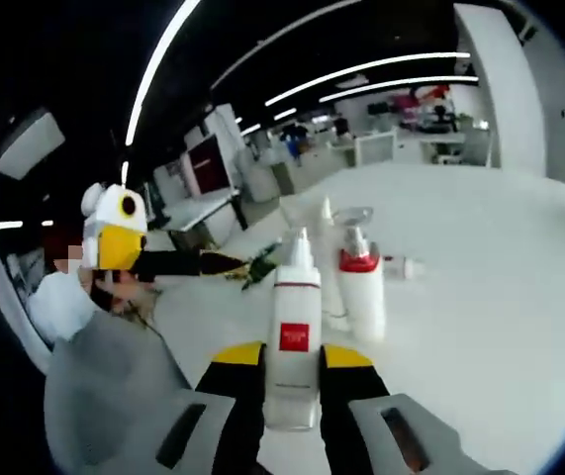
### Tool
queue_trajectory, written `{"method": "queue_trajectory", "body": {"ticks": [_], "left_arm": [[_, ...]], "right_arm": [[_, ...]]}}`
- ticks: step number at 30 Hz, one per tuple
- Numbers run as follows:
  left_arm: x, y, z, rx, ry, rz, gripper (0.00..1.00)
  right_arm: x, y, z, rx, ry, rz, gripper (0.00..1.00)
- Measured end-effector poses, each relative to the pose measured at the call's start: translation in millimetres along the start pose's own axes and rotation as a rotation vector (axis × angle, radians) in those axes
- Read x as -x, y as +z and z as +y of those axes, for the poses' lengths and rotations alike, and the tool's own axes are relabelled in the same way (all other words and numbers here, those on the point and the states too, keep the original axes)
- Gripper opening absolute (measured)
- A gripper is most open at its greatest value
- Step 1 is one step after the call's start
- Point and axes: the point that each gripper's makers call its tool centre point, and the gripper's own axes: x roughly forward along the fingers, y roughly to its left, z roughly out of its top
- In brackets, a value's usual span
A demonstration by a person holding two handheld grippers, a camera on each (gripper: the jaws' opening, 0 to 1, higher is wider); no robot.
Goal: Arrange the skincare products in the storage area until every visible bottle or jar stands upright without overlapping.
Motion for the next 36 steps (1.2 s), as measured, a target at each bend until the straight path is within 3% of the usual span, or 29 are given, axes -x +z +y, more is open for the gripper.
{"method": "queue_trajectory", "body": {"ticks": [5,11,19,23,36], "left_arm": [[-1.8,-2.9,-3.0,-0.006,-0.014,0.005,0.58],[-1.6,3.8,-5.4,0.035,-0.024,-0.038,0.39],[-9.8,-3.2,-5.9,0.068,-0.028,-0.02,0.33],[-8.9,-6.9,-1.5,0.084,-0.018,0.009,0.19],[-8.8,-8.9,11.2,0.13,0.012,0.037,0.17]], "right_arm": [[-2.2,8.9,14.5,0.044,0.028,-0.009,0.12],[-5.2,15.4,27.3,0.085,0.048,-0.021,0.12],[-11.7,16.1,32.8,0.16,0.051,-0.007,0.12],[-12.1,16.8,35.6,0.2,0.038,0.0,0.12],[-15.6,12.9,34.0,0.292,0.023,0.031,0.13]]}}
